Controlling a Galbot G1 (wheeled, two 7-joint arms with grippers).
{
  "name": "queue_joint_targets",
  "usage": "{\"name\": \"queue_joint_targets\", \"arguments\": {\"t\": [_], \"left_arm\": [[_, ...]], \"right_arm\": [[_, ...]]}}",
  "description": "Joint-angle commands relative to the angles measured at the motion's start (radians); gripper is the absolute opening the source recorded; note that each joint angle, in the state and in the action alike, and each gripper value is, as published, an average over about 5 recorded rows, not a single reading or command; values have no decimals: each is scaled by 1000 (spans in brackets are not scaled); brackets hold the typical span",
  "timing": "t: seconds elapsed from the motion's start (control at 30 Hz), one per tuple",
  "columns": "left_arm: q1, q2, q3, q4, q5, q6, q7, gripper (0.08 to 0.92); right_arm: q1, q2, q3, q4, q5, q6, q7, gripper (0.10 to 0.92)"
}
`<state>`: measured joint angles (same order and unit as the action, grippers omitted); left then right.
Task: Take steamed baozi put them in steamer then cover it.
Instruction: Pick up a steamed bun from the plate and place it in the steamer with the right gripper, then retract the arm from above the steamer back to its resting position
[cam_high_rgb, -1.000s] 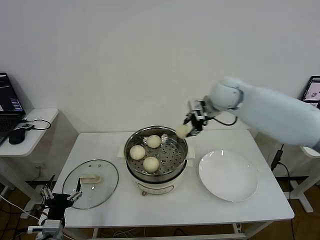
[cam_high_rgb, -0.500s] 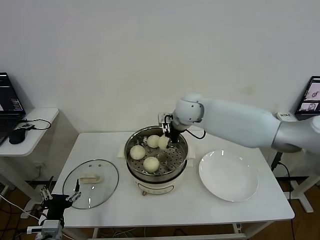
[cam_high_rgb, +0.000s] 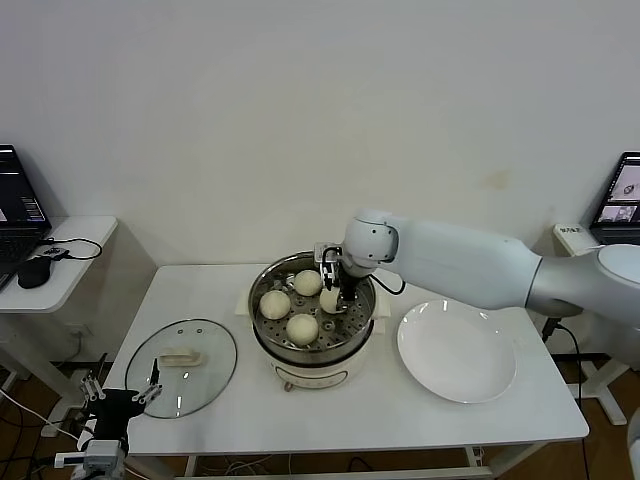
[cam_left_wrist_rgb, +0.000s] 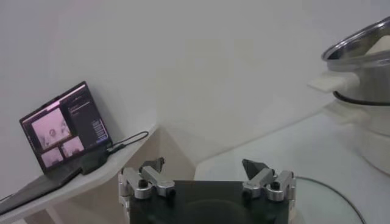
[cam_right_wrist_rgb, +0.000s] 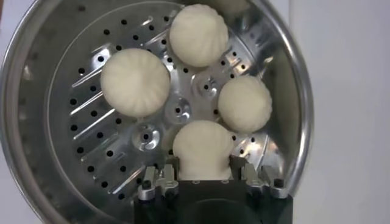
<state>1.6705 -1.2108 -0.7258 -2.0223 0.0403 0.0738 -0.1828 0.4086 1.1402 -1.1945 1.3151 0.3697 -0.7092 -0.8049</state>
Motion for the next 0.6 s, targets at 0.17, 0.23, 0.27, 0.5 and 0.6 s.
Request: {"name": "queue_joint_targets", "arguments": {"t": [0.17,0.23,0.27,0.5,0.6], "left_arm": [[-4,4,-2,3,0,1,1,823],[-7,3,-1,4,0,1,2,823],[-7,3,0,4,0,1,2,823],[-8,4,3,4,0,-1,2,823],[-9,4,4,5,0,-5,2,823]], "right_arm": [[44,-111,76,115,38,-17,11,698],[49,-157,103,152,50,-17,31,755],[43,-182,119,175,65,-16,60,777],[-174,-394,328,375,205,52,430,822],[-382,-475,497,448,179,126,551,823]]}}
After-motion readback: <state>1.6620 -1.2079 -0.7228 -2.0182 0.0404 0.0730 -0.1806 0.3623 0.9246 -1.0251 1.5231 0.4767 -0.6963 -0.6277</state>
